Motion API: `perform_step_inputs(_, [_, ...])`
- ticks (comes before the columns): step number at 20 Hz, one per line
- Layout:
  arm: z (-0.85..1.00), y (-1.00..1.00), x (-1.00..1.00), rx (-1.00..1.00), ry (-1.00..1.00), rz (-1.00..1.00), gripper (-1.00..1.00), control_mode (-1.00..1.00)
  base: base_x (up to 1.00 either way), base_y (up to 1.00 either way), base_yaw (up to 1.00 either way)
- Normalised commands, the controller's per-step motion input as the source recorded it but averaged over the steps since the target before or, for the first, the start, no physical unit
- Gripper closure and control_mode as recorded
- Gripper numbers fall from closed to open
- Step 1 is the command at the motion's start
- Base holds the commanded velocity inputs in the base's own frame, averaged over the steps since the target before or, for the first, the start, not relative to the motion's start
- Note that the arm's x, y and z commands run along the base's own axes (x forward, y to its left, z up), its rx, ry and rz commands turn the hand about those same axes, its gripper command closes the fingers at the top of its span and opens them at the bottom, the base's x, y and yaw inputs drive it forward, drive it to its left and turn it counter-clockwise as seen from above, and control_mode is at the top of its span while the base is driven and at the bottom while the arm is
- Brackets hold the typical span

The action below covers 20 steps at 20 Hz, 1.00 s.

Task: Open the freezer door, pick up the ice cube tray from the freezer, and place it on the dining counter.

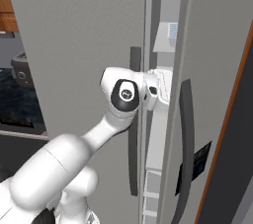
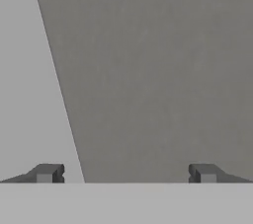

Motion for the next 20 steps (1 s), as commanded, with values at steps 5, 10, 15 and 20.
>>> perform_step_inputs(5, [-0.05,-0.58,0.0,0.0,0.0,-0.01,-1.0,-1.0,0.0,0.0,0.0])
perform_step_inputs(10, [-0.01,-0.71,0.0,0.02,0.0,0.0,-1.0,-1.0,0.0,0.0,0.0])
perform_step_inputs(15, [0.0,-0.72,-0.03,0.03,0.0,0.0,-1.0,-1.0,0.0,0.0,0.0])
perform_step_inputs(20, [0.0,-0.63,-0.03,0.01,0.0,0.0,-1.0,-1.0,0.0,0.0,0.0])
